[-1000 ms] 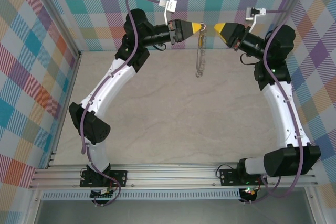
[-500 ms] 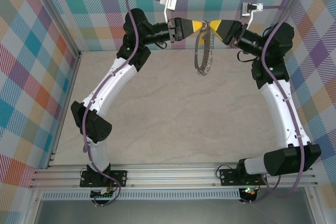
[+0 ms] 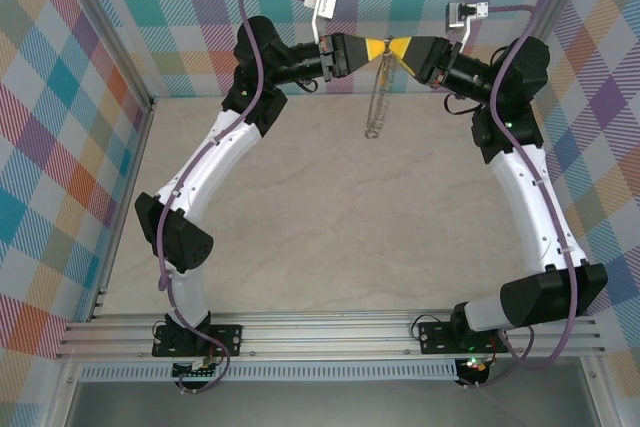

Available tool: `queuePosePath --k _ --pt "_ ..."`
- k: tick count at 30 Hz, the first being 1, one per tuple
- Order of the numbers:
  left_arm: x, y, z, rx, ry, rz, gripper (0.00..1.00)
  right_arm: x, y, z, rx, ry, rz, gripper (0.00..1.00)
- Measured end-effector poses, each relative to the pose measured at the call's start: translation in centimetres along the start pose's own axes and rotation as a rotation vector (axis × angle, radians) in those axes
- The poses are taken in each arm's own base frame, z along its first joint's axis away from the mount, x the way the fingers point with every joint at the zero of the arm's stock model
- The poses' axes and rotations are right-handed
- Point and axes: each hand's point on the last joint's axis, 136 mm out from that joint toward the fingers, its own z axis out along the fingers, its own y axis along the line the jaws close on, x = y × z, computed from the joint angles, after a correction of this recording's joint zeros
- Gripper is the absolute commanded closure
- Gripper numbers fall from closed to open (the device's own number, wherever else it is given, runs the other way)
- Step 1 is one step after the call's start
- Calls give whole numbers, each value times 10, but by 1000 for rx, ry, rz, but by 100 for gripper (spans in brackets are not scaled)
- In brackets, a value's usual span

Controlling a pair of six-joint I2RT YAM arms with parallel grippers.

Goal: Put the keys on the keyring

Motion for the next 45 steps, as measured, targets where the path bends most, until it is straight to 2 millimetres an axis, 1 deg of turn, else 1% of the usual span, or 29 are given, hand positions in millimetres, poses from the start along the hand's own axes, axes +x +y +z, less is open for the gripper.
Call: queuePosePath --k 6,10,13,17,19,21,22,24,29,30,32,34,35,37,40,45 --pt "-1 -5 0 11 4 9 100 -1 1 3 -4 4 -10 84" --pt "-1 -5 0 14 7 9 100 0 2 3 -8 8 -22 91" --pt "-2 -8 0 18 8 4 100 0 3 3 -14 13 -32 100" --pt "-4 -12 0 26 11 4 100 -1 8 4 -32 19 -55 100" --pt "-5 -13 0 29 13 6 100 -1 10 4 -41 21 -63 93" --pt "-4 -13 0 30 14 6 100 -1 9 5 -48 26 -65 91" --pt "-4 -13 0 29 14 6 100 -2 9 6 -52 30 -66 92" --pt "-5 -11 -1 26 13 6 100 -2 8 7 -55 34 -67 100" --pt "-6 -7 -1 20 13 0 100 -3 4 9 -50 40 -62 100" --pt "-6 -7 -1 16 14 -1 95 -3 4 9 -47 41 -64 100" --pt "-5 -5 -1 -1 22 6 79 -3 4 9 -36 50 -71 100" --pt "-4 -5 -2 -18 35 25 68 0 2 9 -22 68 -76 100" --pt "-3 -4 -3 -28 44 33 64 1 -1 9 -12 80 -75 100" --pt "-2 1 -7 -56 59 54 58 5 -8 10 7 110 -74 100" --pt "4 17 -16 -114 93 63 50 14 -28 11 40 167 -53 100" --pt "10 50 -44 -230 138 45 44 34 -65 14 80 267 4 100"
